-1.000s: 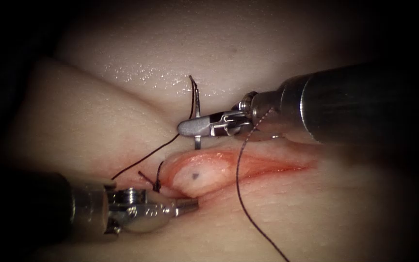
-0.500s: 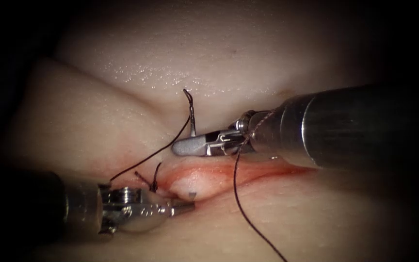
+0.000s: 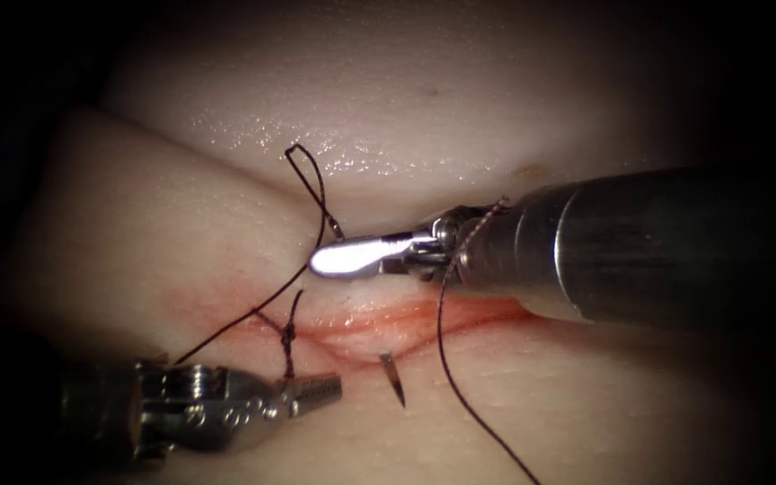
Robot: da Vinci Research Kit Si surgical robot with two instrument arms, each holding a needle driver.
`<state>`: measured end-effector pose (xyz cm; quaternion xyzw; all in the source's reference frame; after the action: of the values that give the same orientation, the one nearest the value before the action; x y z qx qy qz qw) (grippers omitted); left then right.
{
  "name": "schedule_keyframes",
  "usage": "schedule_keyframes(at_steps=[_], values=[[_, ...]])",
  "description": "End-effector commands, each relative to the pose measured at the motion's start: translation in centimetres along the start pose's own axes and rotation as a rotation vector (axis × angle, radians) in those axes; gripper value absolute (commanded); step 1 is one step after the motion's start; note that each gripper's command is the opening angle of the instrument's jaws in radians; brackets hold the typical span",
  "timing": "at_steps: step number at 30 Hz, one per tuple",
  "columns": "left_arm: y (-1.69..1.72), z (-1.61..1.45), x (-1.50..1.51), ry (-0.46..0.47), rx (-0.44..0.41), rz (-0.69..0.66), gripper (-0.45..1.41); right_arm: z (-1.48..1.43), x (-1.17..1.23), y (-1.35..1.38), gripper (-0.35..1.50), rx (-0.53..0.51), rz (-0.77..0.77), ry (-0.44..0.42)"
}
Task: Wound Closure
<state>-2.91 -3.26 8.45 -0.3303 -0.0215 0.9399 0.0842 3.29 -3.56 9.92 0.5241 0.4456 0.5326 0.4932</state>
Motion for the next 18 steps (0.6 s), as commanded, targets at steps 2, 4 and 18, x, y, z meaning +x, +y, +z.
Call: schedule_keyframes(at_steps=[2, 4, 18], values=[[0.02, 0.04, 0.05, 0.035, 0.012, 0.037, 0.06, 0.04, 0.14, 0.14, 1.46, 0.001, -0.019, 0.011], [-0.03, 0.03, 0.08, 0.063, 0.033, 0.058, 0.07, 0.01, 0.18, 0.18, 1.46, 0.006, -0.026, 0.013], [-0.29, 0.34, 0.13, 0.116, 0.08, 0.204, 0.31, -0.27, 0.23, 0.23, 1.45, 0.049, -0.025, 0.027]])
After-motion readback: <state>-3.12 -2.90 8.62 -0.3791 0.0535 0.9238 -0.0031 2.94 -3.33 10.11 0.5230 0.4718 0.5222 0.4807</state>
